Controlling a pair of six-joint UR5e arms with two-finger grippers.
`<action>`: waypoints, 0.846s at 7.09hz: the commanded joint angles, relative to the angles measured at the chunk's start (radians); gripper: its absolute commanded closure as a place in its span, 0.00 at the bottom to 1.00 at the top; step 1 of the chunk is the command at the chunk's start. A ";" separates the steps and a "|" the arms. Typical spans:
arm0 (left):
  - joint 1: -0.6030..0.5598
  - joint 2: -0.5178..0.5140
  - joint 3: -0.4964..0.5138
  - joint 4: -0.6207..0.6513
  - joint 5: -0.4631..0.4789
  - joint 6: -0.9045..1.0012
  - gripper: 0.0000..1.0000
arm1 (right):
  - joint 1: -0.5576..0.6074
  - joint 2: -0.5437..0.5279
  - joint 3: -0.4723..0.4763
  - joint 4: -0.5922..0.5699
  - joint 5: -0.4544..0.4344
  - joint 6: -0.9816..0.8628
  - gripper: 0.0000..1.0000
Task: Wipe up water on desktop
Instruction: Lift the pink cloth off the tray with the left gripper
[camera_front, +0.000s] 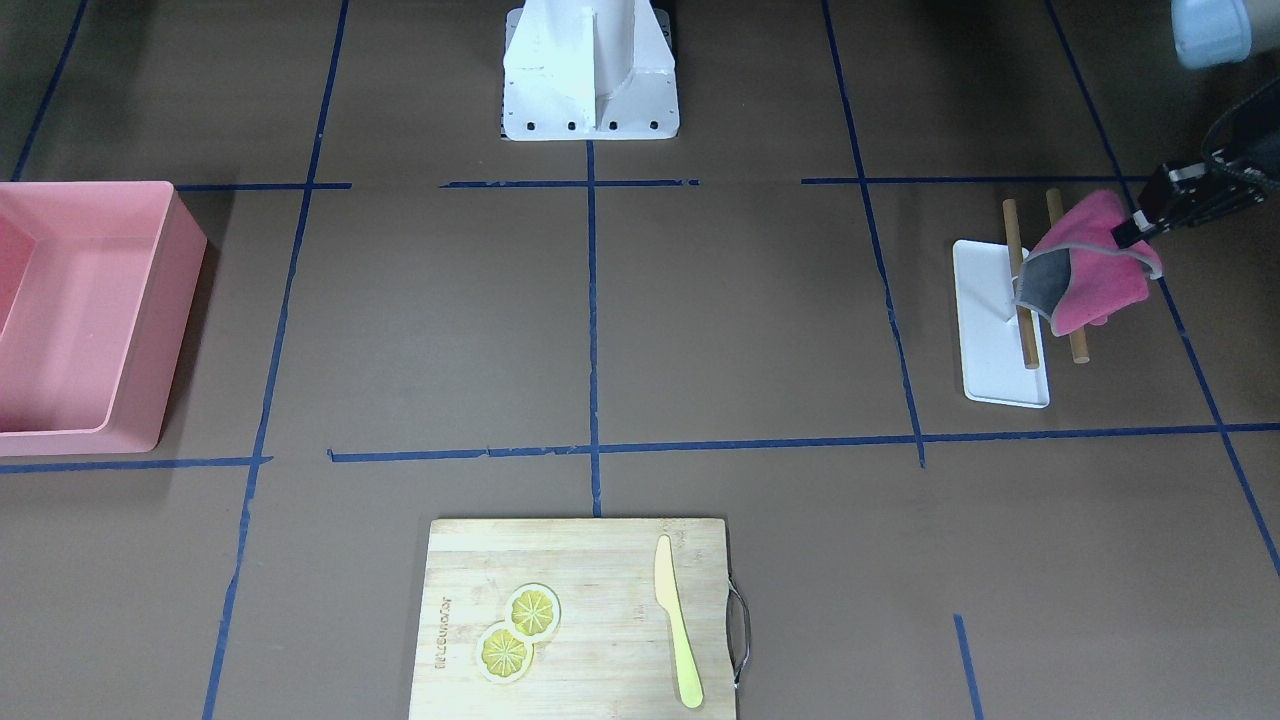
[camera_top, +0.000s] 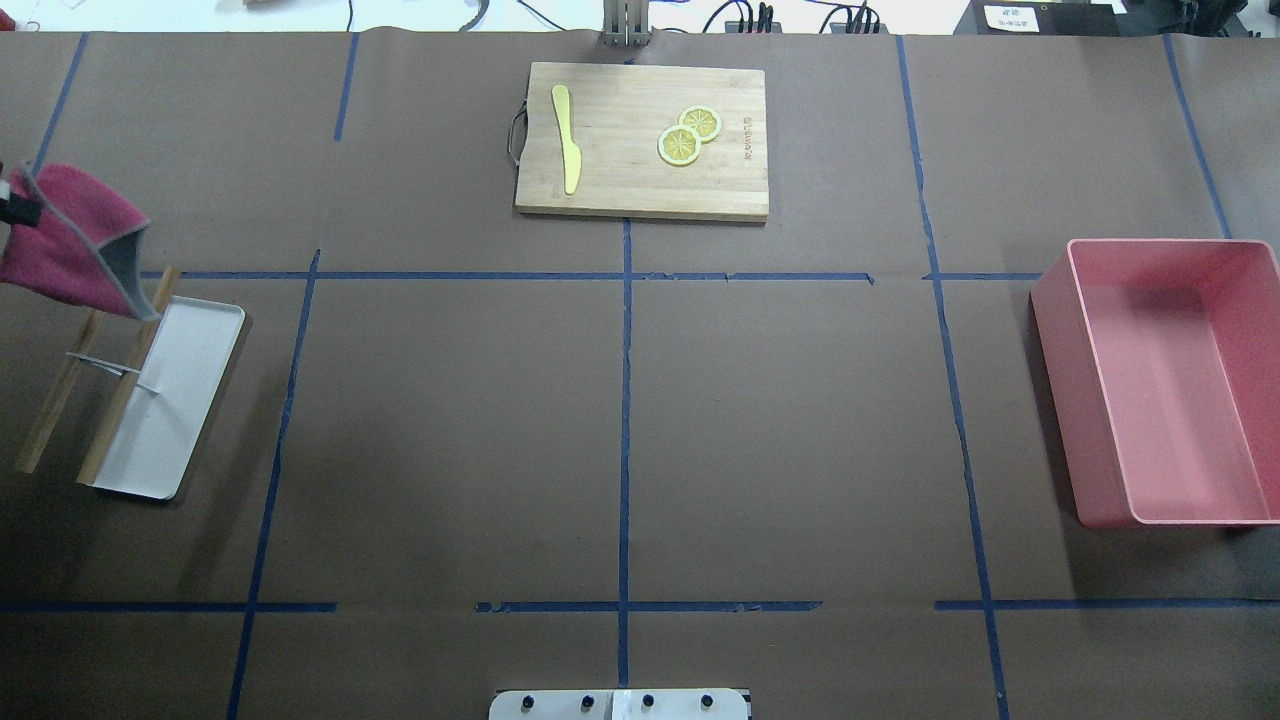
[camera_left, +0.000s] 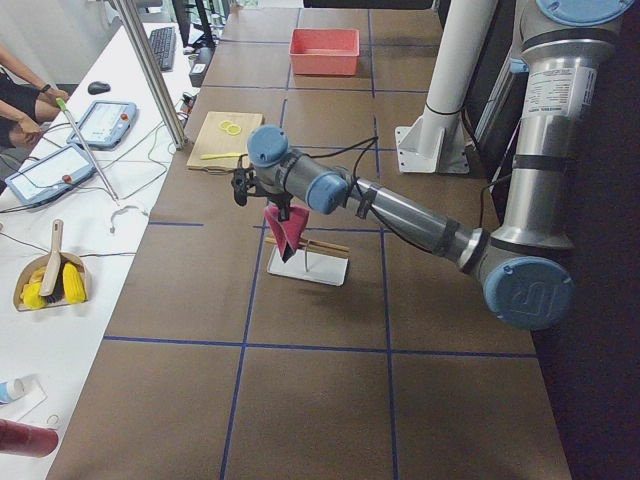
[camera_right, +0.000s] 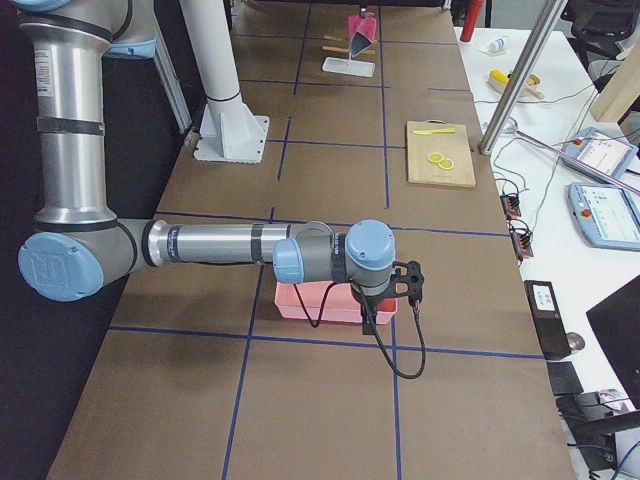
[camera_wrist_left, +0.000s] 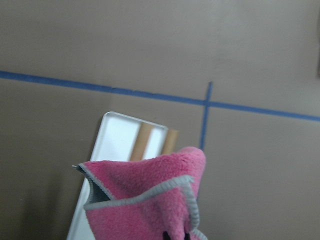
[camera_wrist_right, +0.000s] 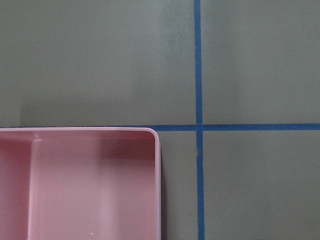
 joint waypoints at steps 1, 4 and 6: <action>-0.009 -0.165 -0.030 0.200 0.002 -0.037 1.00 | -0.073 0.049 0.092 -0.003 0.002 0.054 0.00; 0.142 -0.274 -0.026 0.138 0.046 -0.312 1.00 | -0.285 0.204 0.198 0.000 -0.007 0.356 0.00; 0.325 -0.271 0.000 -0.159 0.280 -0.609 1.00 | -0.386 0.310 0.287 0.000 -0.053 0.467 0.00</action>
